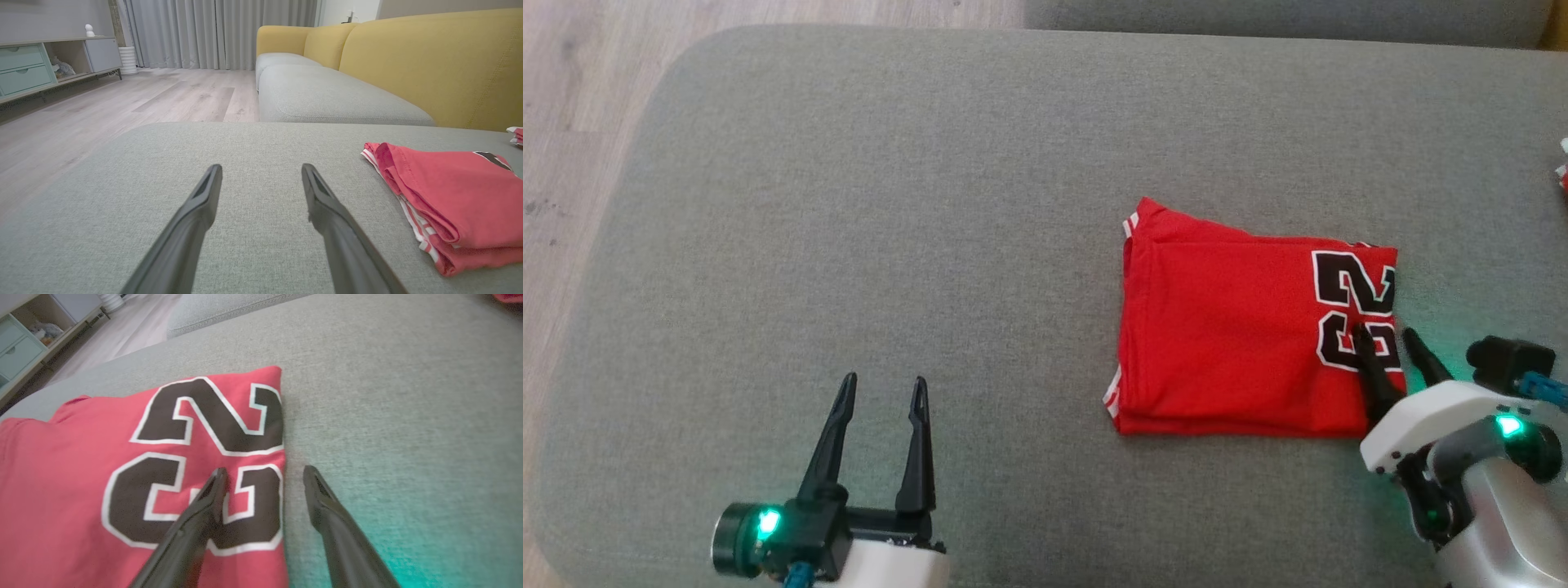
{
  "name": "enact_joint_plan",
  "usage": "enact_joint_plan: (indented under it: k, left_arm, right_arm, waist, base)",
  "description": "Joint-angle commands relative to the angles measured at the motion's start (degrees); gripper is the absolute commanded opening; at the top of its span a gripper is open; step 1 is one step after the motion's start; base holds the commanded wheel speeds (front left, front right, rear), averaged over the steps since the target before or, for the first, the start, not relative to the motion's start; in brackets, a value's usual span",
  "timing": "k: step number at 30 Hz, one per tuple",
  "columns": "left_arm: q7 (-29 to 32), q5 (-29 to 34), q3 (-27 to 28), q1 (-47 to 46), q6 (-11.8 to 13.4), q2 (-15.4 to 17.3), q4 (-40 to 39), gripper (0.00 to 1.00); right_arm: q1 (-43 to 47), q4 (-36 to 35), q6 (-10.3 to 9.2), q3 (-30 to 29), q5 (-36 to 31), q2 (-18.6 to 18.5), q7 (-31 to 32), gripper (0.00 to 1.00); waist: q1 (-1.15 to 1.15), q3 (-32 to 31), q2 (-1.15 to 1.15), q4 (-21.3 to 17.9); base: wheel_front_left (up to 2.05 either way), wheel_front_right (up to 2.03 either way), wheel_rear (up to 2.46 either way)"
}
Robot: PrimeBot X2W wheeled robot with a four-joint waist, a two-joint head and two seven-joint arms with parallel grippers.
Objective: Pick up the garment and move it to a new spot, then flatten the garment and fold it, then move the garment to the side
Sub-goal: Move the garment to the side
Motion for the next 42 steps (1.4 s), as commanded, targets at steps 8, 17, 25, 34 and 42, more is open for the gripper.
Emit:
enact_joint_plan:
  k: [8, 17, 25, 34, 42]
  left_arm:
    - [-0.29, -0.7, 0.81, -2.09, 1.06, -0.29, -1.79, 1.0]
    - [-0.29, -0.16, 0.17, -4.52, 0.69, -0.3, -2.3, 1.0]
    - [-0.29, 0.1, -0.04, -7.55, 0.42, -0.3, -2.22, 1.0]
    - [-0.29, 1.29, 0.36, -11.17, -0.8, -0.3, -4.01, 1.0]
    - [-0.29, -0.06, 1.06, -12.14, 0.35, -0.3, -5.96, 1.0]
  right_arm:
    - [-3.54, -2.28, -0.04, 2.99, 1.31, -4.94, -2.49, 0.0]
    - [-15.06, -2.15, -0.04, 1.83, -4.45, -15.72, -1.04, 0.0]
    - [-21.56, -1.21, -0.04, -1.78, -7.73, -27.13, 1.29, 0.0]
    - [-21.98, -0.38, -0.04, -9.94, -10.58, -35.37, 4.16, 0.02]
    - [-20.74, -2.82, -0.04, -14.44, -18.23, -31.56, 2.81, 1.0]
  waist:
    - [-0.01, 0.71, 0.0, -0.79]
    - [-0.01, 5.4, 0.0, -1.82]
    - [-0.01, 9.93, 0.0, -2.39]
    - [-0.01, 12.24, 0.0, -3.22]
    - [-0.01, 10.29, 0.0, -3.55]
  base:
    - [0.0, 0.0, 0.0]
    - [0.0, 0.0, 0.0]
    - [0.0, 0.0, 0.0]
    - [0.0, 0.0, 0.0]
    - [0.0, 0.0, 0.0]
